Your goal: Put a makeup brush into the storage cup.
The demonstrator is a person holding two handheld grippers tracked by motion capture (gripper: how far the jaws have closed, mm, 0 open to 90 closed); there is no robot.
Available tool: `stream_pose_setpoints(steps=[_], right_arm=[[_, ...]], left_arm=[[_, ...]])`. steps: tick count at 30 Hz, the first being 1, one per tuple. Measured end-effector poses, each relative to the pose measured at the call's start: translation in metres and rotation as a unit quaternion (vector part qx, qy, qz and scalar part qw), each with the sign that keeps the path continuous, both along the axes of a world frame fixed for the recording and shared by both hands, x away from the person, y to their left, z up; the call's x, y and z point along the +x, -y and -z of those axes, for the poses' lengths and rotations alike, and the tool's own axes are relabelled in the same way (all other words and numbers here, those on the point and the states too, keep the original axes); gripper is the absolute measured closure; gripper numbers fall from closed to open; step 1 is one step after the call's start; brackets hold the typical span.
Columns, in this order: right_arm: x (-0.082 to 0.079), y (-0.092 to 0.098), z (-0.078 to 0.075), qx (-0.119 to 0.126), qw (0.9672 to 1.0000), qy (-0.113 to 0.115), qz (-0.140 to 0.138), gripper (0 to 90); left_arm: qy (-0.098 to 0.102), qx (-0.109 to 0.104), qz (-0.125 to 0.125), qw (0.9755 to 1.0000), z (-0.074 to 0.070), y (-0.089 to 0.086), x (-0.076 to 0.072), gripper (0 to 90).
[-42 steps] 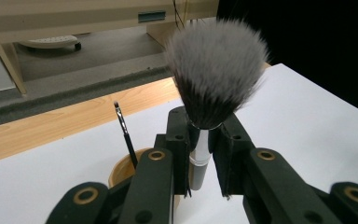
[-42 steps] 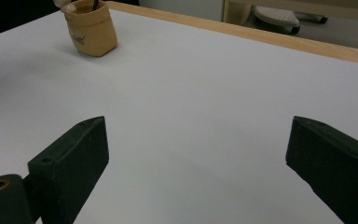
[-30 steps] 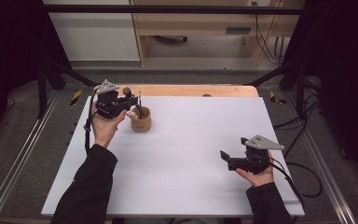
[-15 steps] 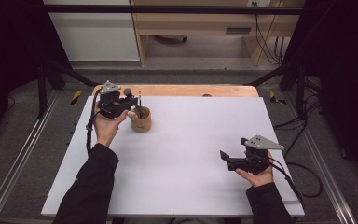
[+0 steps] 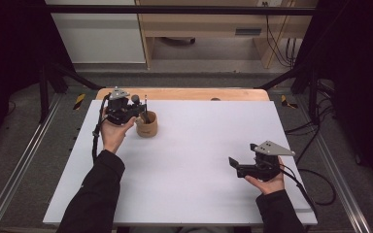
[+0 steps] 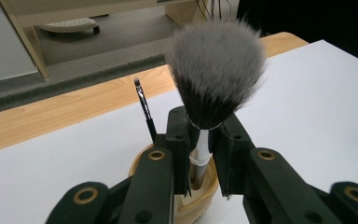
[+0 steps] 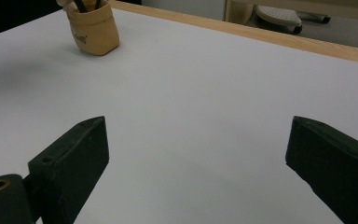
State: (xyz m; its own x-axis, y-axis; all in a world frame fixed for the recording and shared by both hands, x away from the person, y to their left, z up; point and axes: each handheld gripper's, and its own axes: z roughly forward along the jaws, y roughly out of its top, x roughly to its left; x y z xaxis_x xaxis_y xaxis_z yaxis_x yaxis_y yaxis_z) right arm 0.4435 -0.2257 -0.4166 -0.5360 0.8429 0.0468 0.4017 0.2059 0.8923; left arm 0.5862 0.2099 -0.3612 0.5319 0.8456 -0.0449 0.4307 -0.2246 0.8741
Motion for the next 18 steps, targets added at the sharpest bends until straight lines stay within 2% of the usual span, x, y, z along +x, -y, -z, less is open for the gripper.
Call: stream_pose_setpoints(steps=[18], right_arm=[[0.0,-0.001,0.0,-0.001,1.0,-0.001,-0.002,6.6]], left_arm=[[-0.012,0.017,0.002,0.9998,0.016,0.008,0.004,76.9]])
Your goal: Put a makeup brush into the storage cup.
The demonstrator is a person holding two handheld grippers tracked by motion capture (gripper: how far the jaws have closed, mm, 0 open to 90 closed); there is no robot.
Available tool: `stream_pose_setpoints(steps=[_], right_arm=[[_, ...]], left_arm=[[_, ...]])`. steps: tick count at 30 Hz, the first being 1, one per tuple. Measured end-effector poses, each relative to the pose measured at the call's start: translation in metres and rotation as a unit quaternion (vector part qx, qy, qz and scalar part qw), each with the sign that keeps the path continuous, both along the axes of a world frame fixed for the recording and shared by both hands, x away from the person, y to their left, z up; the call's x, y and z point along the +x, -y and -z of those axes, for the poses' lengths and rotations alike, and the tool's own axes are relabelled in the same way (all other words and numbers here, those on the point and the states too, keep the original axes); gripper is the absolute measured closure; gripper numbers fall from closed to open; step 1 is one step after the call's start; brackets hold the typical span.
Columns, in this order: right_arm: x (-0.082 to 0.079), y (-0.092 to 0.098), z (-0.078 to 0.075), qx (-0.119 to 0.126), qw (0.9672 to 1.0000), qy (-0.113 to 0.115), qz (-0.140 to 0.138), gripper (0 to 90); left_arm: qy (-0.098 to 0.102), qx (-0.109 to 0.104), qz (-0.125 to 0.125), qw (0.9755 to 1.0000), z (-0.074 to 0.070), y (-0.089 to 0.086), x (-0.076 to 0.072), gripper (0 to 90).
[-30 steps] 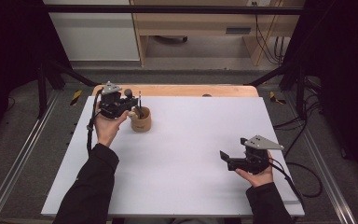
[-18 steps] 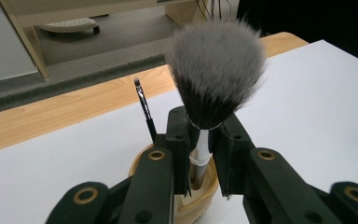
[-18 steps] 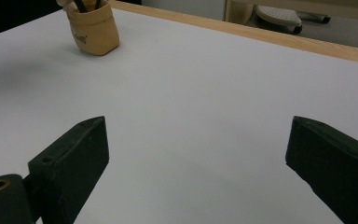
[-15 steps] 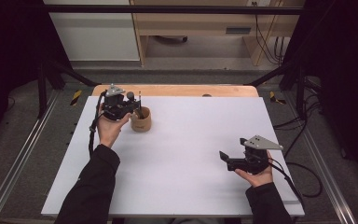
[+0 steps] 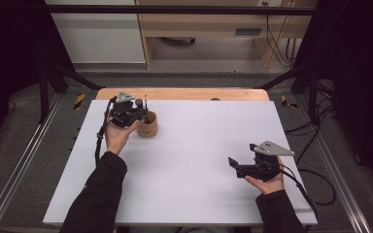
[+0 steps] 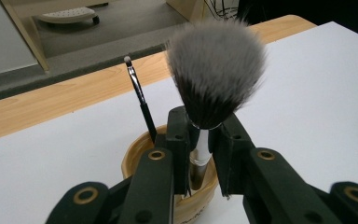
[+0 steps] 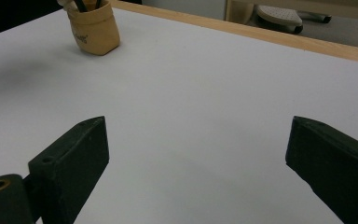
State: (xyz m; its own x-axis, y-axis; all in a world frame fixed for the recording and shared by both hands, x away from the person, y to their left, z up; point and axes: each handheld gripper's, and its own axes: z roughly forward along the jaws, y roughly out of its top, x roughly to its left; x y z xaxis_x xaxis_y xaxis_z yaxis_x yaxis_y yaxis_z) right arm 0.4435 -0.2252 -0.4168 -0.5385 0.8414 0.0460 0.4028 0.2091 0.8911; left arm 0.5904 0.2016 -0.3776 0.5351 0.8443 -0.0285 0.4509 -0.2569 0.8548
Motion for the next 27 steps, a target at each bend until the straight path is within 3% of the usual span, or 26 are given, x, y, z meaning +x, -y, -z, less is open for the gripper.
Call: stream_pose_setpoints(steps=[27], right_arm=[[0.0,-0.001,0.0,0.0,1.0,0.002,-0.002,6.6]], left_arm=[[-0.018,0.024,0.0,0.9996,0.027,0.011,-0.002,76.1]])
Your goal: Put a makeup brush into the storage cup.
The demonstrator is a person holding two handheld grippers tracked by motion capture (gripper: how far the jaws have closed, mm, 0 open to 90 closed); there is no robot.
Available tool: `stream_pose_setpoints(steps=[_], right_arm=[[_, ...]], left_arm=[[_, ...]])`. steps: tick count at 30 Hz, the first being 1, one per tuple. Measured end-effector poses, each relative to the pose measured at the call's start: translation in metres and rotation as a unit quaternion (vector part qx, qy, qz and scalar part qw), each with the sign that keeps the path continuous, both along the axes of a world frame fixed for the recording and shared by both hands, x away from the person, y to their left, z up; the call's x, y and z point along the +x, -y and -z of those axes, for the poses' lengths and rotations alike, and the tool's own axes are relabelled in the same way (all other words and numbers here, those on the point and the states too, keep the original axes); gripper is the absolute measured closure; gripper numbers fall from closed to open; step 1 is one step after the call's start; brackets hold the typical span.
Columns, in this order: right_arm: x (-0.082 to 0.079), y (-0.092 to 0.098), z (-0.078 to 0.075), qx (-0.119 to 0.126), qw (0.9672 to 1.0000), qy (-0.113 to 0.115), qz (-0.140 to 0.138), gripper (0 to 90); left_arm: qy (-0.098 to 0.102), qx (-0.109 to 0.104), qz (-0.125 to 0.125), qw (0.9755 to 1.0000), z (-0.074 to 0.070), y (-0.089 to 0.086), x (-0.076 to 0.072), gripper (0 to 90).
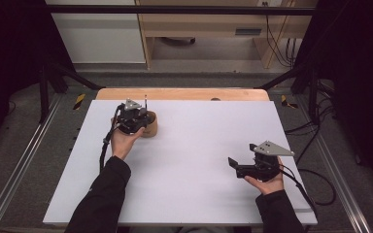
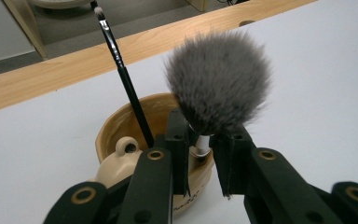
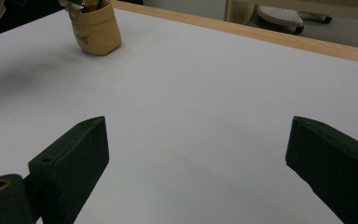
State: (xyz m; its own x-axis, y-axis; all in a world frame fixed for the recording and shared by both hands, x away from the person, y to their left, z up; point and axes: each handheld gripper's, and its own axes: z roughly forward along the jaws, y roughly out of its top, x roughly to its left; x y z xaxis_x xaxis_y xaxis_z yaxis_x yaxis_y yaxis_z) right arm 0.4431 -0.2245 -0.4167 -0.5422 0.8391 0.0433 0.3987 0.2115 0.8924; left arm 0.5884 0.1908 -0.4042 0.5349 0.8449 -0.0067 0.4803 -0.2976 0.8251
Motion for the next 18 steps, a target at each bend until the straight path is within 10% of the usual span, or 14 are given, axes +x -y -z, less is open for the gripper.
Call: stream_pose_setpoints(steps=[18], right_arm=[[-0.001,0.0,-0.001,0.003,1.0,-0.001,0.004,6.6]], left_arm=[[0.026,-0.019,-0.005,0.9995,-0.005,-0.017,-0.027,47.2]])
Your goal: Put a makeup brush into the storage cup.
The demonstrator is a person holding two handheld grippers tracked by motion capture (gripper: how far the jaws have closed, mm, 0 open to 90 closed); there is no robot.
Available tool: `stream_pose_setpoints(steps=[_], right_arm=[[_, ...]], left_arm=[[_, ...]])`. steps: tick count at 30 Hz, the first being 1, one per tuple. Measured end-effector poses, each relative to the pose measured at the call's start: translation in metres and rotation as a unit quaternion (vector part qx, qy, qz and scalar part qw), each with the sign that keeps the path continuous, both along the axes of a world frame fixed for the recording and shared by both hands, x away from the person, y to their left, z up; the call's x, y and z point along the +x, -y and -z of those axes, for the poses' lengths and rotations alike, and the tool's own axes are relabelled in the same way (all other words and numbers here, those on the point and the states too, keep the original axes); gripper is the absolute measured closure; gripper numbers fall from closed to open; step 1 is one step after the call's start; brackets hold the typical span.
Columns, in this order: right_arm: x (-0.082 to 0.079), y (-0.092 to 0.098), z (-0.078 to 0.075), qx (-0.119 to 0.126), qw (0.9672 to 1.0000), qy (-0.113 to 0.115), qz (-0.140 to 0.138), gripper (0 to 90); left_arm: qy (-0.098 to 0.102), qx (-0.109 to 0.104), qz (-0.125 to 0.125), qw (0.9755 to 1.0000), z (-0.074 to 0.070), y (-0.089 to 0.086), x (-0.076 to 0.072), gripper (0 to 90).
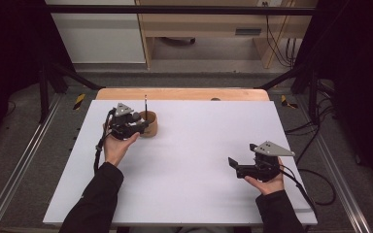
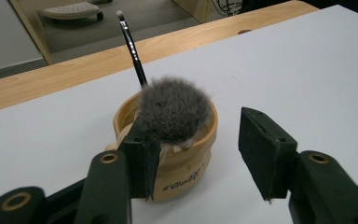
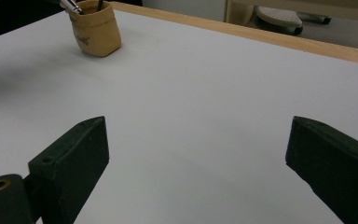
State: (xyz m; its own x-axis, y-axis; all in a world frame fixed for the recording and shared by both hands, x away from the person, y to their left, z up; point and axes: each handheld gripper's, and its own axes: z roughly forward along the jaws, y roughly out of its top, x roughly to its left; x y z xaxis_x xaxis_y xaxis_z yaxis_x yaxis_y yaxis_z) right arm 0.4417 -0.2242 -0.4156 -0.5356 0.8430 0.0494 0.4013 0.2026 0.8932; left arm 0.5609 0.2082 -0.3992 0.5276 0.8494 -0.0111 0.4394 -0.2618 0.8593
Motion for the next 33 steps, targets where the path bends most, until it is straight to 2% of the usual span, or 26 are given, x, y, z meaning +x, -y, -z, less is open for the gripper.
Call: stream_pose_setpoints(steps=[4,12,33], right_arm=[[0.0,0.0,0.0,-0.001,1.0,0.001,-0.001,6.6],[-0.001,0.0,-0.001,0.0,1.0,0.001,-0.001,6.5],[-0.004,0.002,-0.003,0.004,1.0,0.007,-0.003,5.6]], left_arm=[[0.007,-0.006,0.009,0.9999,-0.001,-0.004,-0.01,41.9],[0.016,-0.037,0.016,0.9991,-0.004,-0.016,-0.027,36.8],[0.033,-0.063,0.037,0.9968,-0.003,-0.037,-0.07,24.0]])
